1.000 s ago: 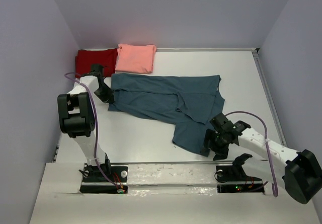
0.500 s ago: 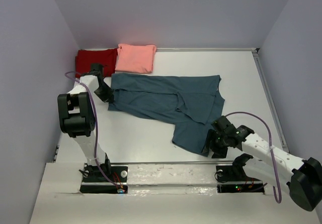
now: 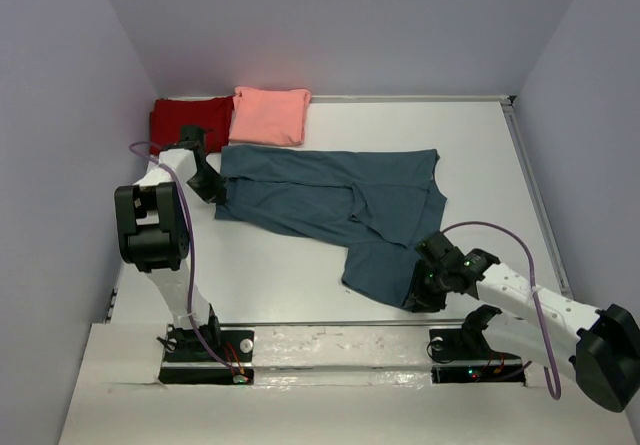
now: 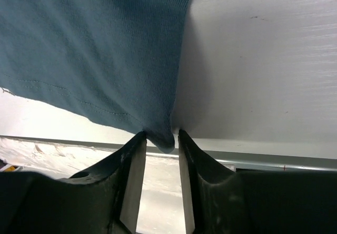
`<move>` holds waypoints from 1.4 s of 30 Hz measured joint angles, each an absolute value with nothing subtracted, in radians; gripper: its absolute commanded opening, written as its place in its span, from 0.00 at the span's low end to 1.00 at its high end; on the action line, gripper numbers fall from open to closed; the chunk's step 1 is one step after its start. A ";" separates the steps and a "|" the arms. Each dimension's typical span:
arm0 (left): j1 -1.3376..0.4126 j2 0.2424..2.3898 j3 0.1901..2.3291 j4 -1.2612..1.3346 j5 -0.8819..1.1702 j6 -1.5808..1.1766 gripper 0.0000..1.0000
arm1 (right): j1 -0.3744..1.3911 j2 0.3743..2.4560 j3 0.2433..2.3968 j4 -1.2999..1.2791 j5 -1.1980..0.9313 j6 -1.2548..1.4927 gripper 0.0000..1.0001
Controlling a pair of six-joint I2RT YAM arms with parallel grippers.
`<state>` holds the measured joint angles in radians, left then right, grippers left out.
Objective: Fold and stack the t-shirts
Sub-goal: Grap the side of the flattened tshirt closest away from the robot with both arms
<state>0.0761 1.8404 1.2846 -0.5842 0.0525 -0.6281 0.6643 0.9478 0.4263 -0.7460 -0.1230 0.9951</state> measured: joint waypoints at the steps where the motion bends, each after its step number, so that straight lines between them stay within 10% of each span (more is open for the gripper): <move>1: 0.076 1.842 1.287 -0.584 0.052 -0.628 0.00 | 0.669 0.950 0.426 -0.746 -0.123 0.998 0.36; 8: 0.076 1.851 1.298 -0.589 0.052 -0.628 0.00 | 0.686 0.953 0.426 -0.748 -0.123 1.013 0.33; 20: 0.076 1.851 1.299 -0.589 0.052 -0.628 0.00 | 0.704 0.949 0.426 -0.752 -0.120 1.026 0.00; 42: 0.076 1.825 1.281 -0.620 0.052 -0.617 0.00 | 0.674 1.058 0.950 -1.092 -0.012 0.916 0.00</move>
<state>0.0761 1.8252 1.2808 -0.6197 0.0517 -0.6174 0.6743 1.0584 0.9504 -1.0924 -0.0116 0.9161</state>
